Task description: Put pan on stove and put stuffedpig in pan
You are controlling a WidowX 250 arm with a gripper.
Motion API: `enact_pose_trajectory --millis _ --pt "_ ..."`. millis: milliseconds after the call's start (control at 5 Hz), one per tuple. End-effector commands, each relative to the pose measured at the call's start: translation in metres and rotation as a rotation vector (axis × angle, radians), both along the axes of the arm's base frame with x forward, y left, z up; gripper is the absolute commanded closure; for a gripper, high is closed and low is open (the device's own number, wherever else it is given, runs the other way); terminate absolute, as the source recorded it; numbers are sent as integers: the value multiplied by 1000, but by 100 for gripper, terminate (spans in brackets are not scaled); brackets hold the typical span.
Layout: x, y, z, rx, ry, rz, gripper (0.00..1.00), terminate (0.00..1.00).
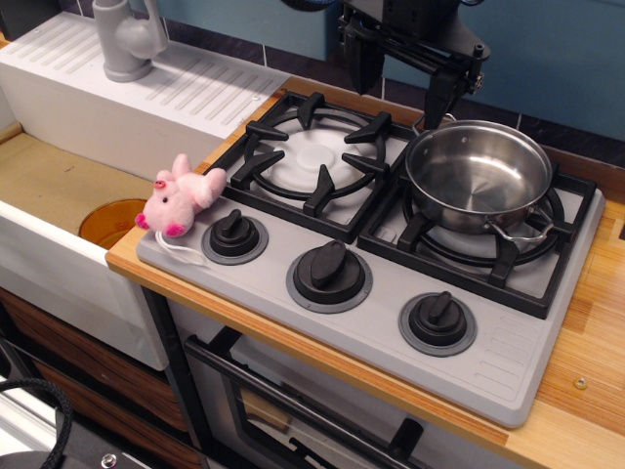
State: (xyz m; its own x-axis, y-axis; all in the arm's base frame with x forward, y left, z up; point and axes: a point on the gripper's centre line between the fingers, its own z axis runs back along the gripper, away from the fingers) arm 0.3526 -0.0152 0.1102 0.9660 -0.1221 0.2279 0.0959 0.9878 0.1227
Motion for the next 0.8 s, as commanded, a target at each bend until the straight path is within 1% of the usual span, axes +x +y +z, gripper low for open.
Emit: enact_pose_trajectory --millis 0,200,400,600 --pt "0 0 0 0 0 0 0 0" --pt "12 -4 -30 -6 -64 -19 0 0" --pt "21 -10 -51 -30 -106 -25 0 0" --pt "25 -12 -64 -32 -129 -31 0 0"
